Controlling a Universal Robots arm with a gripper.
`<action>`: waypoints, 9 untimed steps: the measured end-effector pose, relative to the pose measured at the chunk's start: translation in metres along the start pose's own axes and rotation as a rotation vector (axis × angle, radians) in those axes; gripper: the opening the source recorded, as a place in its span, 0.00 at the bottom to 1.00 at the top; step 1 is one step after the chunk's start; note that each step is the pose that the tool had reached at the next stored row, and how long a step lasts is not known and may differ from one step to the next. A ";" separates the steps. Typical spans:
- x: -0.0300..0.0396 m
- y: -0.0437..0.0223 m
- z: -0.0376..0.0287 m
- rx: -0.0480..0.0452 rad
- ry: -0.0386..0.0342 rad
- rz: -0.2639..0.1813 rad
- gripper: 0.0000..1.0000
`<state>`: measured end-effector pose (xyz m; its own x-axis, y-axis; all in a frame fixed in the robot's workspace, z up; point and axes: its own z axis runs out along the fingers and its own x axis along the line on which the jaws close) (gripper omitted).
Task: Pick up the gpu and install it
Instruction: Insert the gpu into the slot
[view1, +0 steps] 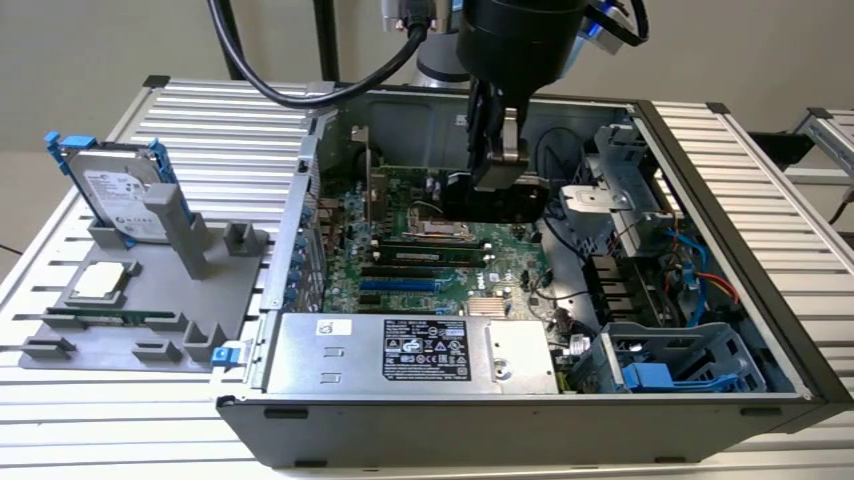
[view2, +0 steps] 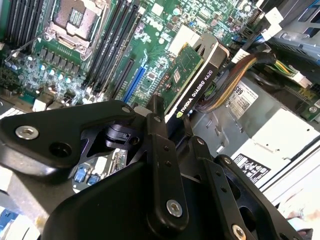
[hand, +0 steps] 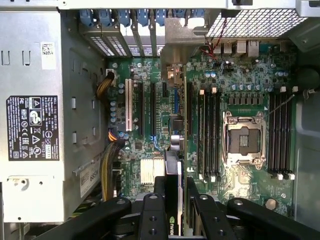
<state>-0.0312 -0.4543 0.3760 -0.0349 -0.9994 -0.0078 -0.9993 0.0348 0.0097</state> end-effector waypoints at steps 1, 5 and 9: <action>0.0000 0.0000 0.0004 0.0000 0.0001 0.000 0.00; 0.0001 0.0000 0.0022 -0.0001 0.0003 0.000 0.00; 0.0001 0.0000 0.0042 -0.0001 0.0003 0.000 0.00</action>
<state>-0.0312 -0.4544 0.3717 -0.0350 -0.9994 -0.0075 -0.9993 0.0349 0.0097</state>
